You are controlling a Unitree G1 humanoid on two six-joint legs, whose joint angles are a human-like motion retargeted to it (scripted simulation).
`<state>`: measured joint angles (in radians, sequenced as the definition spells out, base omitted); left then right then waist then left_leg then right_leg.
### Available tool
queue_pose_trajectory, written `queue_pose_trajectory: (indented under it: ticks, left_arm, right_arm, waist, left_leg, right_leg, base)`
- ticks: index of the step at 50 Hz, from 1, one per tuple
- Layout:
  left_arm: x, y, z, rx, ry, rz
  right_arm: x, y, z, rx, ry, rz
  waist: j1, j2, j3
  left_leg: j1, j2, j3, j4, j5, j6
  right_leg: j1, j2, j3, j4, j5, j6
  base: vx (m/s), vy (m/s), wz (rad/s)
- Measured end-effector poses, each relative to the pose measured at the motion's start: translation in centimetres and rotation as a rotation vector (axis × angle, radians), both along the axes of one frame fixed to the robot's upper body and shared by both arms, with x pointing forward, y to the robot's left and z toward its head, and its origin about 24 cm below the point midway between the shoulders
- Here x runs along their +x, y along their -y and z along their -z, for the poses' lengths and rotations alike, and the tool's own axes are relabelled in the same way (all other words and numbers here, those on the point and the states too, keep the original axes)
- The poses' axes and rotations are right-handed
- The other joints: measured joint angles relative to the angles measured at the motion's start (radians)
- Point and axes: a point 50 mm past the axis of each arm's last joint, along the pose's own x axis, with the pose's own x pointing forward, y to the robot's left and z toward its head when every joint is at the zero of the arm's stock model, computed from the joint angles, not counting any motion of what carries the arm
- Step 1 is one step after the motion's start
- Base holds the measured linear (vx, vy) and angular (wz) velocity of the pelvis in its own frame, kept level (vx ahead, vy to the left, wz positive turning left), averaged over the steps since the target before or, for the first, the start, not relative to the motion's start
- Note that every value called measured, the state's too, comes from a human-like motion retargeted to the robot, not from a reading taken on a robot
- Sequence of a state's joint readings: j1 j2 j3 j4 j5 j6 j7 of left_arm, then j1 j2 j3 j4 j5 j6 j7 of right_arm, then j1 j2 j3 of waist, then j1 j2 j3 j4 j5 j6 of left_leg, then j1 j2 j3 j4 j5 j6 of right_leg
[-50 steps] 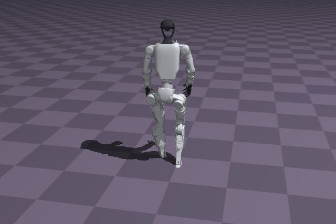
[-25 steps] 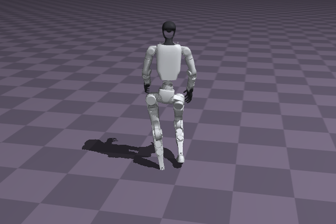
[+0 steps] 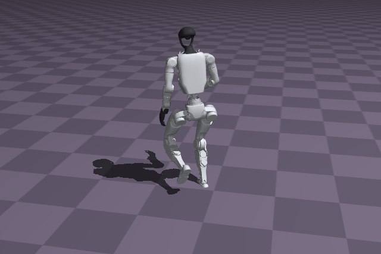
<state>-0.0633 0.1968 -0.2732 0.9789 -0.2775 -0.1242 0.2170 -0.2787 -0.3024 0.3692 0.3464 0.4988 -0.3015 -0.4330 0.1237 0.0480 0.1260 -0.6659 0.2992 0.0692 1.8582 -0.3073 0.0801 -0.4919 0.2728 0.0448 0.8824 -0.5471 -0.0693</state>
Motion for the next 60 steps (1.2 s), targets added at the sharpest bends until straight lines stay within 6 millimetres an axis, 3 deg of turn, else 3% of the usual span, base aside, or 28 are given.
queue_pose_trajectory:
  ticks: [3,5,7,10,12,14,16,18,20,22,25,28,30,32,35,37,40,42,46,49,51,54,57,60]
  left_arm:
    - [-4.4,-1.8,1.6,0.046,-0.141,-0.003]
    - [-6.8,-3.0,2.1,0.068,-0.201,-0.013]
    - [-8.5,-3.8,2.2,0.081,-0.238,-0.034]
    - [-10.0,-4.3,2.3,0.073,-0.261,-0.084]
    - [-9.9,-4.2,2.3,0.055,-0.250,-0.110]
    - [-9.4,-3.8,2.3,0.037,-0.229,-0.118]
    - [-8.3,-3.2,2.1,0.023,-0.193,-0.108]
    - [-6.3,-2.3,1.7,0.014,-0.135,-0.085]
    - [-3.3,-1.1,0.8,-0.008,-0.038,-0.072]
    - [1.1,0.1,-1.5,-0.038,0.137,-0.064]
    - [8.5,1.6,-8.7,-0.110,0.520,-0.058]
    - [13.6,2.5,-19.0,-0.203,0.952,-0.040]
    - [14.8,2.9,-25.3,-0.253,1.207,-0.018]
    - [15.0,3.4,-30.7,-0.289,1.412,-0.003]
    - [14.8,4.0,-34.9,-0.310,1.568,0.019]
    - [15.1,4.2,-35.4,-0.317,1.576,0.024]
    - [16.0,4.1,-33.7,-0.307,1.495,0.018]
    - [16.6,3.8,-30.4,-0.275,1.362,0.002]
    - [15.6,2.7,-19.9,-0.182,0.957,-0.030]
    - [11.3,1.7,-10.5,-0.122,0.572,-0.016]
    - [7.4,1.1,-5.4,-0.097,0.322,0.010]
    - [1.2,-0.5,-0.6,-0.044,0.026,0.030]
    - [-4.3,-3.2,1.5,0.033,-0.154,0.030]
    - [-8.9,-6.0,1.9,0.114,-0.263,0.020]
  right_arm:
    - [1.5,-1.0,-9.5,0.131,0.378,0.047]
    - [1.1,-1.3,-14.1,0.188,0.564,0.068]
    - [0.5,-1.5,-16.6,0.211,0.672,0.080]
    - [0.2,-1.9,-17.4,0.199,0.717,0.083]
    - [0.4,-2.3,-16.0,0.159,0.664,0.066]
    - [1.0,-2.8,-13.3,0.079,0.554,0.032]
    - [1.4,-3.1,-8.9,-0.037,0.387,-0.017]
    - [0.9,-3.1,-3.0,-0.182,0.161,-0.081]
    - [-1.0,-2.4,3.8,-0.320,-0.109,-0.160]
    - [-4.2,-0.9,9.5,-0.425,-0.366,-0.220]
    - [-9.4,2.8,14.5,-0.549,-0.638,-0.230]
    - [-14.3,6.9,16.4,-0.624,-0.802,-0.179]
    - [-17.4,8.9,17.1,-0.637,-0.887,-0.137]
    - [-19.2,10.9,16.8,-0.639,-0.924,-0.080]
    - [-20.9,12.2,16.4,-0.608,-0.950,-0.025]
    - [-21.2,12.1,16.3,-0.583,-0.945,-0.019]
    - [-20.1,10.9,15.9,-0.551,-0.889,-0.041]
    - [-18.9,9.6,15.8,-0.525,-0.845,-0.066]
    - [-14.7,5.6,15.0,-0.427,-0.702,-0.119]
    - [-9.0,1.7,11.8,-0.311,-0.479,-0.159]
    - [-4.5,-0.5,6.7,-0.230,-0.236,-0.172]
    - [0.0,-2.5,-4.6,-0.093,0.234,-0.149]
    - [-0.4,-3.0,-16.3,0.048,0.709,-0.103]
    - [-3.3,-2.4,-23.2,0.146,1.042,-0.042]
  waist:
    - [0.041,-0.030,-0.005]
    - [0.062,-0.046,-0.011]
    - [0.075,-0.058,-0.015]
    - [0.086,-0.066,-0.023]
    - [0.082,-0.076,-0.030]
    - [0.069,-0.093,-0.038]
    - [0.047,-0.119,-0.044]
    - [0.019,-0.155,-0.049]
    - [-0.017,-0.205,-0.046]
    - [-0.051,-0.239,-0.032]
    - [-0.099,-0.236,-0.005]
    - [-0.140,-0.190,0.008]
    - [-0.177,-0.175,0.014]
    - [-0.187,-0.137,0.021]
    - [-0.217,-0.117,0.038]
    - [-0.233,-0.119,0.045]
    - [-0.245,-0.117,0.043]
    - [-0.240,-0.110,0.035]
    - [-0.215,-0.091,0.032]
    - [-0.188,-0.019,0.032]
    - [-0.154,0.026,0.018]
    - [-0.095,0.009,0.013]
    - [-0.041,-0.042,0.008]
    - [0.001,-0.089,-0.002]
  left_leg:
    - [-0.160,-0.004,-0.012,0.064,-0.024,0.039]
    - [-0.226,-0.029,0.003,0.021,-0.049,0.056]
    - [-0.246,-0.069,0.034,-0.093,-0.079,0.062]
    - [-0.219,-0.144,0.077,-0.338,-0.113,0.046]
    - [-0.167,-0.203,0.102,-0.525,-0.130,0.030]
    - [-0.098,-0.267,0.126,-0.684,-0.153,0.026]
    - [-0.024,-0.332,0.150,-0.788,-0.184,0.044]
    - [0.049,-0.409,0.167,-0.857,-0.219,0.075]
    - [0.130,-0.506,0.179,-0.941,-0.233,0.102]
    - [0.222,-0.588,0.171,-1.050,-0.233,0.114]
    - [0.362,-0.652,0.116,-1.220,-0.217,0.109]
    - [0.491,-0.646,0.053,-1.367,-0.198,0.098]
    - [0.544,-0.640,0.032,-1.384,-0.206,0.088]
    - [0.647,-0.615,0.011,-1.514,-0.171,0.078]
    - [0.780,-0.604,-0.021,-1.638,-0.136,0.057]
    - [0.865,-0.601,-0.044,-1.726,-0.111,0.046]
    - [0.946,-0.581,-0.070,-1.784,-0.108,0.027]
    - [0.937,-0.555,-0.065,-1.685,-0.153,0.014]
    - [0.789,-0.468,-0.014,-1.191,-0.248,-0.032]
    - [0.555,-0.279,0.024,-0.633,-0.137,-0.102]
    - [0.370,-0.151,0.023,-0.320,-0.027,-0.114]
    - [0.130,-0.051,0.015,-0.002,0.018,-0.063]
    - [-0.102,-0.025,-0.012,0.172,-0.010,-0.006]
    - [-0.280,-0.044,-0.017,0.168,-0.052,0.034]
  right_leg:
    - [0.072,-0.021,0.025,-0.060,-0.016,0.003]
    - [0.121,-0.042,0.035,-0.089,-0.033,0.013]
    - [0.171,-0.067,0.038,-0.109,-0.054,0.026]
    - [0.241,-0.102,0.039,-0.121,-0.095,0.044]
    - [0.281,-0.131,0.041,-0.112,-0.125,0.056]
    - [0.311,-0.167,0.046,-0.081,-0.161,0.071]
    - [0.325,-0.209,0.059,-0.012,-0.197,0.091]
    - [0.322,-0.258,0.082,0.103,-0.198,0.130]
    - [0.297,-0.320,0.100,0.269,-0.075,0.210]
    - [0.226,-0.378,0.105,0.486,0.098,0.276]
    - [0.067,-0.409,0.114,0.801,0.219,0.270]
    - [-0.127,-0.371,0.135,1.066,0.221,0.202]
    - [-0.232,-0.356,0.151,1.180,0.182,0.165]
    - [-0.352,-0.309,0.150,1.170,0.184,0.135]
    - [-0.408,-0.299,0.123,0.994,0.138,0.115]
    - [-0.384,-0.303,0.098,0.788,0.108,0.118]
    - [-0.304,-0.285,0.070,0.451,0.081,0.145]
    - [-0.225,-0.259,0.060,0.268,0.075,0.157]
    - [-0.089,-0.212,0.021,0.157,0.044,0.116]
    - [-0.055,-0.108,-0.055,0.145,0.004,0.037]
    - [-0.063,-0.039,-0.084,0.115,-0.013,-0.009]
    - [-0.032,-0.017,-0.068,0.057,-0.030,-0.033]
    - [0.033,-0.033,-0.027,-0.017,-0.040,-0.027]
    - [0.118,-0.063,0.000,-0.082,-0.064,-0.011]
  base:
    - [0.43,-0.03,0.33]
    - [0.50,0.05,0.40]
    - [0.53,0.10,0.39]
    - [0.55,0.12,0.31]
    - [0.56,0.12,0.30]
    - [0.55,0.13,0.34]
    - [0.53,0.14,0.43]
    - [0.51,0.14,0.56]
    - [0.48,0.13,0.68]
    - [0.46,0.11,0.64]
    - [0.46,0.10,0.47]
    - [0.45,0.08,0.31]
    - [0.45,0.04,0.32]
    - [0.48,0.01,0.02]
    - [0.54,-0.04,0.12]
    - [0.55,-0.10,0.14]
    - [0.47,-0.13,0.12]
    - [0.37,-0.13,-0.02]
    - [0.20,-0.12,-0.20]
    - [0.07,-0.10,-0.30]
    - [0.14,-0.09,-0.56]
    - [0.26,-0.10,-0.43]
    - [0.39,-0.08,0.00]
    - [0.52,-0.01,0.33]
